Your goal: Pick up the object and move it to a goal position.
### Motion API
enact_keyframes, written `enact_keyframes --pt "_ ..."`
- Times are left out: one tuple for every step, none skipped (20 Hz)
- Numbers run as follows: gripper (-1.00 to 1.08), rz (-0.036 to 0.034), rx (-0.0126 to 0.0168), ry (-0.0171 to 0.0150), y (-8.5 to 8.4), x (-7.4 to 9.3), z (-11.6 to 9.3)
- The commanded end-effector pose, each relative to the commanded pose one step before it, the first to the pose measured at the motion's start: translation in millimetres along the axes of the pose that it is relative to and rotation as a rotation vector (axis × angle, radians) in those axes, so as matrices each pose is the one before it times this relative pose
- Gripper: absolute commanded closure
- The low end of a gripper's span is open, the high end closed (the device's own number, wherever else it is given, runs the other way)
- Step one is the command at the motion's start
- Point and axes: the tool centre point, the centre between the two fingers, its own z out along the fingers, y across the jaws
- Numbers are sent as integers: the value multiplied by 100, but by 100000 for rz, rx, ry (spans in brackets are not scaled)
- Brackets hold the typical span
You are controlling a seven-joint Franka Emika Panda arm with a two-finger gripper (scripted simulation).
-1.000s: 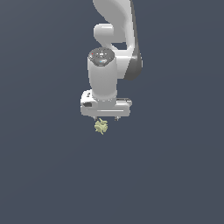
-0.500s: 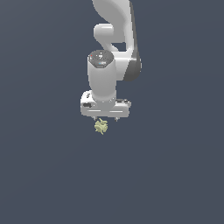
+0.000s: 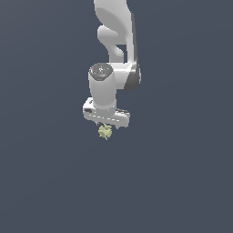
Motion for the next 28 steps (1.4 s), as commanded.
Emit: enact_keyframes --pt "-92 6313 -102 -38 713 -565 1301" --pt "-92 2233 -48 -1 266 -192 448" --pt "-92 2057 -51 2 251 -176 409" --pt "-92 1879 -52 5 234 -160 370" --pt "-92 1701 -52 7 216 -144 332" --pt "-92 1525 -50 8 197 -127 295" --pt "-92 1345 -47 9 176 -112 259" --pt "-92 1165 -43 9 154 -96 223" --pt "-92 988 -38 9 133 -81 188" --pt "-92 808 -32 8 109 -66 153" --pt "-92 629 -26 6 86 -51 119" --pt "-92 447 -19 5 60 -37 84" --pt "-92 276 -12 3 41 -20 51" --pt "-92 84 -4 1 9 -8 17" --pt "-92 -542 -14 -82 -49 26 -70" --pt "-92 0 0 0 -1 -2 35" --pt "-92 0 0 0 -4 -5 103" --pt "-92 0 0 0 -7 -9 171" --pt "-92 68 0 10 28 -1 234" --pt "-92 0 0 0 -12 -17 306" --pt "-92 68 -1 10 23 -10 367" --pt "-92 68 -1 10 21 -14 432" --pt "-92 0 0 0 -18 -31 499" --pt "-92 108 -3 16 38 -14 548" --pt "-92 68 -1 10 16 -16 524" --pt "-92 68 0 10 17 -8 458" --pt "-92 0 0 0 -19 -11 397" --pt "-92 68 5 10 18 12 323"
